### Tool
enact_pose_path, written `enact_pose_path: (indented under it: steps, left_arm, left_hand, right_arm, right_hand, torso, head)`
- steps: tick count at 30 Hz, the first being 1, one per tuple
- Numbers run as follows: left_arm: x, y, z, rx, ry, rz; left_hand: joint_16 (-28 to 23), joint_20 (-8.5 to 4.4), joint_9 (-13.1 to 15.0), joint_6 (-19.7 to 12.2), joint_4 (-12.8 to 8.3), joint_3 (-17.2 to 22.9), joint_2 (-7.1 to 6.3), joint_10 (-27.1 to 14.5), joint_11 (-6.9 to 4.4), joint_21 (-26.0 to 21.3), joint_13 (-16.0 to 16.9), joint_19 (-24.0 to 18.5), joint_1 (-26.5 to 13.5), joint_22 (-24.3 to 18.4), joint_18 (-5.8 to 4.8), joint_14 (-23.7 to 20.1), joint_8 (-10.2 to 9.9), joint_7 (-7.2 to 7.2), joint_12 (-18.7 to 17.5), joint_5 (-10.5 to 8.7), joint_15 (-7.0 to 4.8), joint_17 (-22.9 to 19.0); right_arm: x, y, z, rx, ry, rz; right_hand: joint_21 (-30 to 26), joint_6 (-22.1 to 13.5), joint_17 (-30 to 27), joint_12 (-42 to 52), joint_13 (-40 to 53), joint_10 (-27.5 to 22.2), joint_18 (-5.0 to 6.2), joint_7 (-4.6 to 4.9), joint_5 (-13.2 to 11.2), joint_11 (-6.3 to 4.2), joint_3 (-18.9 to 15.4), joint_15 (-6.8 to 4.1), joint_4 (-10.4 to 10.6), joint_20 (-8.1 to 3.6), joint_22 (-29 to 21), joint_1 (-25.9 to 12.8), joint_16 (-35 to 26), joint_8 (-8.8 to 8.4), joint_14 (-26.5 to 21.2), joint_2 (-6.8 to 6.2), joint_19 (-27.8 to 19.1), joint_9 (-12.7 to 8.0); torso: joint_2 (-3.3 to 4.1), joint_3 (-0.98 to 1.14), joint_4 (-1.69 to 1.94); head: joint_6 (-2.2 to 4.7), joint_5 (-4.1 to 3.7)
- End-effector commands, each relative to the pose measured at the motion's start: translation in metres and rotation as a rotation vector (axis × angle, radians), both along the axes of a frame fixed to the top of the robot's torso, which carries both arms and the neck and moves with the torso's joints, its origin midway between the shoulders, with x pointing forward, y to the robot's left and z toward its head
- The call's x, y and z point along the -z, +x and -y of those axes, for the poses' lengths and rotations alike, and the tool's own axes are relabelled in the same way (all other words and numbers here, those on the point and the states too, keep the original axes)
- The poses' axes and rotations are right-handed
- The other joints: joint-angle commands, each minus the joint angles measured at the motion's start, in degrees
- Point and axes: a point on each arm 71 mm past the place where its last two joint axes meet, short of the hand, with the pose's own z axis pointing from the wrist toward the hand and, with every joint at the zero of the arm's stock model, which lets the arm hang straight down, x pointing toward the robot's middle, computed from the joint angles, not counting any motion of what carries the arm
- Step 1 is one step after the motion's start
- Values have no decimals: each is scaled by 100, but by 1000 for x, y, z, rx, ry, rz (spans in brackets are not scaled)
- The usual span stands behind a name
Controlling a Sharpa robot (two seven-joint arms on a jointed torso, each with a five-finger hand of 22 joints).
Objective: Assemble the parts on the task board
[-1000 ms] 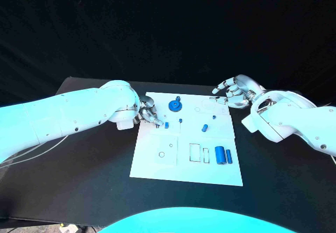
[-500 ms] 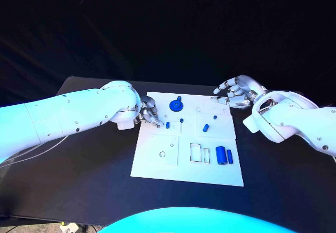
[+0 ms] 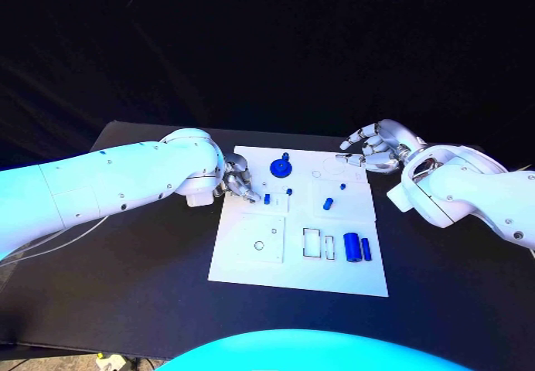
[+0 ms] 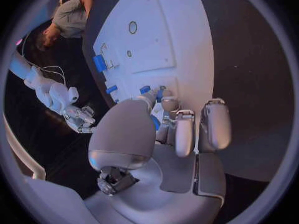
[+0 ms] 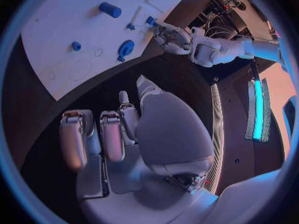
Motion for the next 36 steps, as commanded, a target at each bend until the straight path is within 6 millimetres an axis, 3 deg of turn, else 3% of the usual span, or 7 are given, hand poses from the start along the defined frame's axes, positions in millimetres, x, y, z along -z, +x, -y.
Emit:
enact_pose_path:
  steps: [1,36]
  left_arm:
    - [2,-3,2,21,4,-16]
    - [5,-2,-2,15,5,-42]
  left_hand:
    - [29,0,7,84,24,-12,49,34,-17,26,6,49,28,-1,-60,560,34,-28,36,25,-43,1457]
    - [41,-8,8,96,-2,3,31,56,-31,31,15,57,61,11,-62,570,38,-46,40,25,-54,1476]
  right_arm:
    - [1,0,-1,-14,-6,-3]
    - [1,0,-1,-14,-6,-5]
  right_hand:
    - [-36,-26,1086,15,383,27,70,3,15,-10,34,-40,-15,-37,1230,-29,-20,8,512,-8,424,8]
    - [-36,-26,1086,15,383,27,70,3,15,-10,34,-40,-15,-37,1230,-29,-20,8,512,-8,424,8]
  torso:
    - [2,1,-2]
    - [5,1,-2]
  head:
    - [5,4]
    - [-15,11]
